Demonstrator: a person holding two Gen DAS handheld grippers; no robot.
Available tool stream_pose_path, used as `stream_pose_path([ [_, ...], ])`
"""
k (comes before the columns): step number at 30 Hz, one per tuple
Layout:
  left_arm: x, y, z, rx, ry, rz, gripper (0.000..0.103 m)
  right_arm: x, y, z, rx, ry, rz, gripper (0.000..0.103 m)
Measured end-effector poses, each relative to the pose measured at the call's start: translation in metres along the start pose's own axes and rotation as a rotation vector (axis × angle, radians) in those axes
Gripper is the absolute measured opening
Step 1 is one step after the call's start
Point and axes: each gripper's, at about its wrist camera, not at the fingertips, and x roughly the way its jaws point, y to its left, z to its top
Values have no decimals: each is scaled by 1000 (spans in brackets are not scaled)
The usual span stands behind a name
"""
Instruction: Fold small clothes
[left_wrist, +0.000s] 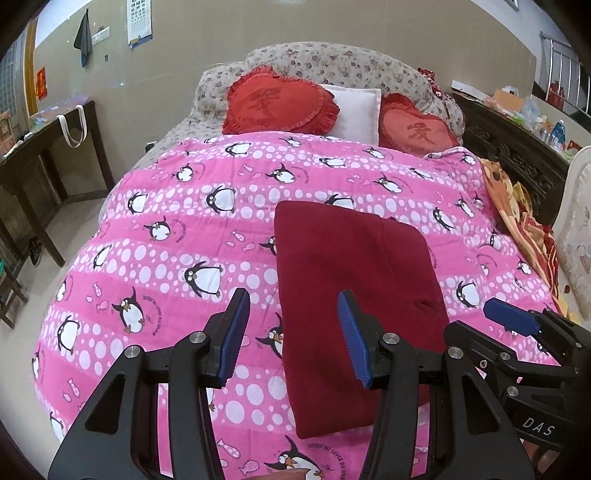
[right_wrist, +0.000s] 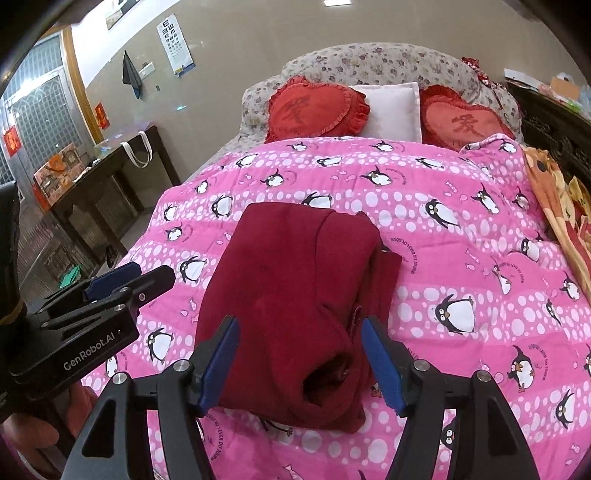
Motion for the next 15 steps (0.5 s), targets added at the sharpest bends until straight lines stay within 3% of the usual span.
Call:
stream_pose_path([
  [15, 3, -1, -1, 5, 7, 2, 49, 7, -5, -2, 20, 26, 4, 66],
])
